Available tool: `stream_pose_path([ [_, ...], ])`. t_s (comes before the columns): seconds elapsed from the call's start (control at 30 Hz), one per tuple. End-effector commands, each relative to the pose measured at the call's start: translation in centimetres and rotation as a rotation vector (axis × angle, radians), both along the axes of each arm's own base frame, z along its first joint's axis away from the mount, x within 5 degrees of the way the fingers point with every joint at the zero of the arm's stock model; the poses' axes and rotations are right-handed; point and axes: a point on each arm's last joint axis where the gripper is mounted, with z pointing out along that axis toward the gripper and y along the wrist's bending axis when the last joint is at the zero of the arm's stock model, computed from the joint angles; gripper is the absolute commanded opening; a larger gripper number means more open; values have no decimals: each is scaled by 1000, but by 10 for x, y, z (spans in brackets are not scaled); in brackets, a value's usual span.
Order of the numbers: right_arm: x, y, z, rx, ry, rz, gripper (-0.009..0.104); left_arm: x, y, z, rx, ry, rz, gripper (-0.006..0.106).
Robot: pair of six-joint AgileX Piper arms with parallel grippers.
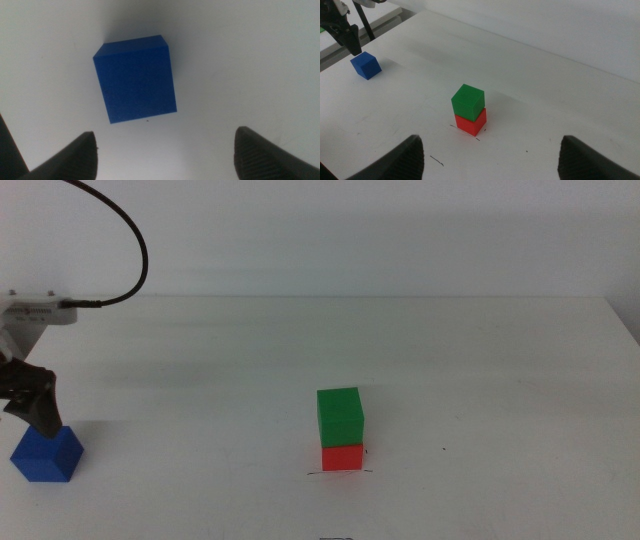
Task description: Stack red cubes first, then green, then blue cubes in a specific spot.
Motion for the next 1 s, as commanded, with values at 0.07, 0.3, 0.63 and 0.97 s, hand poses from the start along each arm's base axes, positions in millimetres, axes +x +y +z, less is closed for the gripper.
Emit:
stream_pose_path([
  [0.07, 2, 0, 12, 38, -83, -12, 85, 6, -1, 14, -5, -88, -15, 93],
  [0.3, 2, 0, 12, 38, -83, -12, 85, 13, 2, -5, -12, -39, -21, 93],
  [0.63, 2, 0, 12, 38, -83, -12, 85, 24, 8, -24, 22, -39, -27, 93],
  [0.97, 2, 0, 12, 38, -83, -12, 85, 29, 9, -42, 8, 0, -24, 93],
])
